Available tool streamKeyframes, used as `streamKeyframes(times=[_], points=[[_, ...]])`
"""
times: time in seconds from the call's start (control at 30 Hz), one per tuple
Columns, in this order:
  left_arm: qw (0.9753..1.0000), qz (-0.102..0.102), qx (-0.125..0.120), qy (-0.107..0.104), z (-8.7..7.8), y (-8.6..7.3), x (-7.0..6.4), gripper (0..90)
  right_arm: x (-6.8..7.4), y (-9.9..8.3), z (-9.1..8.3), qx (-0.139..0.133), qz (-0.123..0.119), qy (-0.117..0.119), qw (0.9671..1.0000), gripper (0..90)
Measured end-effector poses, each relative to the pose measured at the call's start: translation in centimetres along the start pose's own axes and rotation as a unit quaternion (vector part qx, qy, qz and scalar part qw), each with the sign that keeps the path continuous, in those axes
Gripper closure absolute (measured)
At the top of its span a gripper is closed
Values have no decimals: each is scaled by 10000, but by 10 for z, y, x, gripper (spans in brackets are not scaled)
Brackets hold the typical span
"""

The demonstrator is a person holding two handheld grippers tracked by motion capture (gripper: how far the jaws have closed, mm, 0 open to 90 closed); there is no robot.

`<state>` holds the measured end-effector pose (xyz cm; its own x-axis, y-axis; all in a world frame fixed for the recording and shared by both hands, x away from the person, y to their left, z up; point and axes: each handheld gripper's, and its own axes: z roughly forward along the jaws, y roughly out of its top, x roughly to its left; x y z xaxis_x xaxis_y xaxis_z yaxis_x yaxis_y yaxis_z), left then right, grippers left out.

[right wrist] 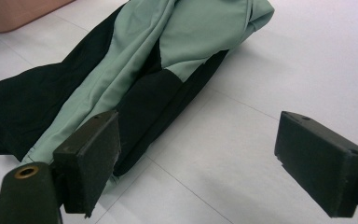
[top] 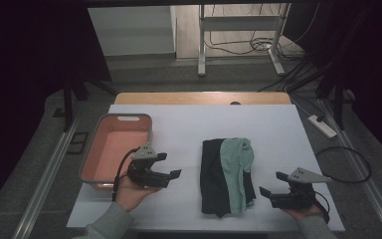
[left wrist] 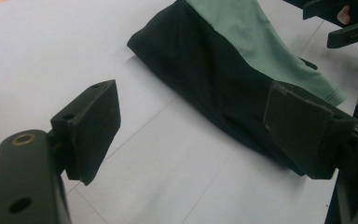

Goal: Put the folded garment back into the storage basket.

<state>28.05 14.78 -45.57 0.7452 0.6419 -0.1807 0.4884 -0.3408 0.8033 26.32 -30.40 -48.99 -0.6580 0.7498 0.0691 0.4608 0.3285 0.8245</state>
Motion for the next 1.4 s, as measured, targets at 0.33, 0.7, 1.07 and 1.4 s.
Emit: streamKeyframes(times=[0.33,0.7,1.07,1.4], points=[[10000,8,37,4,10,5,0,185,0,0,0,0,9,-5,10000,144],[10000,42,63,-27,17,11,-2,184,0,0,1,15,19,6,10000,144],[9999,108,92,-19,25,16,-5,182,-1,0,1,27,21,6,10000,145],[9999,69,131,-74,32,20,-5,180,-1,0,2,32,17,12,10000,145]])
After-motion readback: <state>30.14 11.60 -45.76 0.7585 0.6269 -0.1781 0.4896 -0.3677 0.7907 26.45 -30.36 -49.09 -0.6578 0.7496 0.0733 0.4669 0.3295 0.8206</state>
